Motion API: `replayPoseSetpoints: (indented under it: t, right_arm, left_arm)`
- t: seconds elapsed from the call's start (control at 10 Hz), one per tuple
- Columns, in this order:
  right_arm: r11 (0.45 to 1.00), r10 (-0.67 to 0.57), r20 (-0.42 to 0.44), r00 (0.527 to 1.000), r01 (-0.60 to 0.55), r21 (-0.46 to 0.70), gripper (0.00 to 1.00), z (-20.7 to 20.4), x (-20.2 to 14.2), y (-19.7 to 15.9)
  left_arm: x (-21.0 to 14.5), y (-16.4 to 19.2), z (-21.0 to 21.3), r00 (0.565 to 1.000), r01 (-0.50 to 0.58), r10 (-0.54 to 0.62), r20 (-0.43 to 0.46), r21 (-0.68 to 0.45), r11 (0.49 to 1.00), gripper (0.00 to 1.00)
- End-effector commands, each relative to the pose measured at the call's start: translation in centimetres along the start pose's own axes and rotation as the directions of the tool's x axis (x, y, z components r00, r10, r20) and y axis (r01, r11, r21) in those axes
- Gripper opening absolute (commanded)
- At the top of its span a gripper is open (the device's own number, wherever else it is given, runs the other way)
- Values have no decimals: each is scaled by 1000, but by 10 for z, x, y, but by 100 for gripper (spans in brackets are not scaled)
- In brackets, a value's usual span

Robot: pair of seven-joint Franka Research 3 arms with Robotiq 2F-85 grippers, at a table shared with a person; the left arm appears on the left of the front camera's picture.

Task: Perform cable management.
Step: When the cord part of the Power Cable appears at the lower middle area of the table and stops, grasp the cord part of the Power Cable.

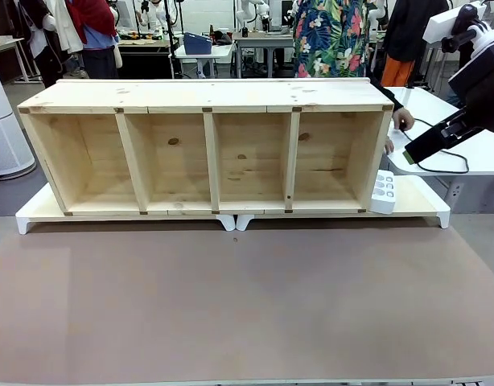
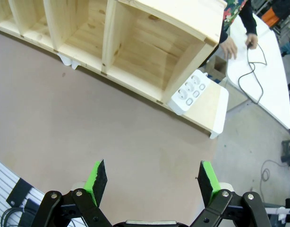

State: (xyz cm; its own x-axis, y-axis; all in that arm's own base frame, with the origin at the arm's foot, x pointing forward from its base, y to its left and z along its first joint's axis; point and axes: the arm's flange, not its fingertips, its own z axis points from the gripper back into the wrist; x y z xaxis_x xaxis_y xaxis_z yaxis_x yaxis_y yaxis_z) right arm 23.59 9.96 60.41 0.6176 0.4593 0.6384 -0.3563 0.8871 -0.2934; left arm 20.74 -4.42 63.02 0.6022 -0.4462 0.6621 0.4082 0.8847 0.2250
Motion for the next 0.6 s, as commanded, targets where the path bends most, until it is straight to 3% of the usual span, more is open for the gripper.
replayPoseSetpoints:
  t: [0.0,0.5]
  right_arm:
    - [1000,0,-1,1000,0,-1,100,0,0,0]
    - [1000,0,-1,1000,0,-1,100,0,0,0]
  left_arm:
    - [0,0,1,1000,-6,6,3,2,1000,100]
    - [0,0,1,1000,-6,6,3,2,1000,100]
